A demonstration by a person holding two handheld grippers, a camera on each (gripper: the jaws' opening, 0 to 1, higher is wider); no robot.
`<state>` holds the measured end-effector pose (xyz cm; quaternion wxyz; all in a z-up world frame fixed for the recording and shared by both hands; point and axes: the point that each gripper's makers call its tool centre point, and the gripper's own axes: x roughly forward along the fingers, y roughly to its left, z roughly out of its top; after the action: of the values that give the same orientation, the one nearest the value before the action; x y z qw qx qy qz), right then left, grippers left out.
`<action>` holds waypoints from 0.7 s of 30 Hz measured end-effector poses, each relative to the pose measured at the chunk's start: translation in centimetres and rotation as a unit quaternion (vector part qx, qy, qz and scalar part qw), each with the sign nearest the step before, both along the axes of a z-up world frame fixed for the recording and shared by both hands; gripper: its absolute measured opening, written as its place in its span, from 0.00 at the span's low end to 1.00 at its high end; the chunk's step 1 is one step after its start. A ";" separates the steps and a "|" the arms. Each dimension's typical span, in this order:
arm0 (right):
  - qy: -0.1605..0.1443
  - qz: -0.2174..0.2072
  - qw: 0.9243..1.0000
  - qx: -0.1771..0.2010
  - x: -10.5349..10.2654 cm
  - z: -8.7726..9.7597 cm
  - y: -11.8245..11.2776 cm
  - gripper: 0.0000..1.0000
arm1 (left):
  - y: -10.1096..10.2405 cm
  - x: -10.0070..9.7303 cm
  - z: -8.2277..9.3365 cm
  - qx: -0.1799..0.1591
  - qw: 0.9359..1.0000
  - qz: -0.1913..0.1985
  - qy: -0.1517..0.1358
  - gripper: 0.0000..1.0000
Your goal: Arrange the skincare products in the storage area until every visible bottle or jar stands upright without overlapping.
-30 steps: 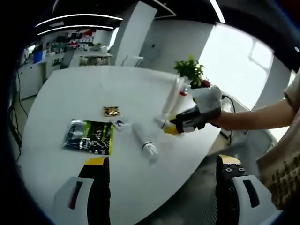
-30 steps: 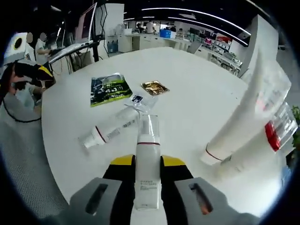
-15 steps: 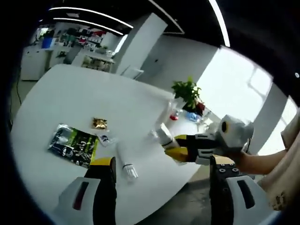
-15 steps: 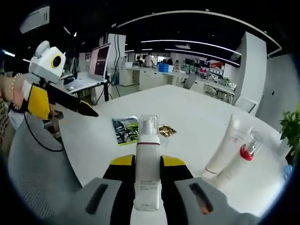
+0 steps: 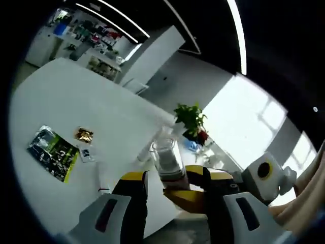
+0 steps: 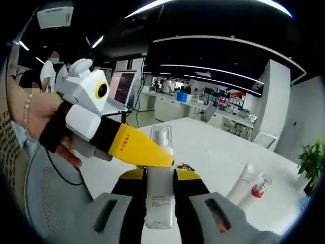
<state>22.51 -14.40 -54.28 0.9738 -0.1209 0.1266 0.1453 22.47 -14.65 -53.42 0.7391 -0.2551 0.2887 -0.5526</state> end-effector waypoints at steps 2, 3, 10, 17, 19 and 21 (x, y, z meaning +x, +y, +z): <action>-0.003 0.003 1.000 0.006 -0.3 0.4 -0.2 0.20 | -0.5 -0.3 0.2 -0.005 1.000 0.009 0.002 0.29; -0.005 0.005 1.000 0.002 -0.4 0.6 -0.3 0.20 | -0.8 -0.5 0.3 -0.004 1.000 0.012 -0.003 0.27; 0.001 0.018 0.999 0.035 -2.1 1.0 -2.2 0.20 | -2.7 -1.8 0.9 -0.013 1.000 0.013 0.003 0.17; 0.005 0.127 0.979 0.161 -4.4 5.2 -2.7 0.24 | -3.8 -4.2 5.8 -0.093 0.991 -0.086 -0.030 0.16; 0.011 0.170 0.968 0.185 -5.3 6.7 -2.6 0.24 | -3.9 -4.9 7.4 -0.102 0.986 -0.122 -0.060 0.16; 0.015 0.205 0.958 0.200 -6.0 7.9 -2.7 0.24 | -3.9 -5.8 9.2 -0.108 0.976 -0.164 -0.092 0.16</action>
<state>16.56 -17.07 -46.35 0.9256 0.0551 0.0818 0.3655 16.62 -18.59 -44.18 0.6300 -0.2304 0.1963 -0.7152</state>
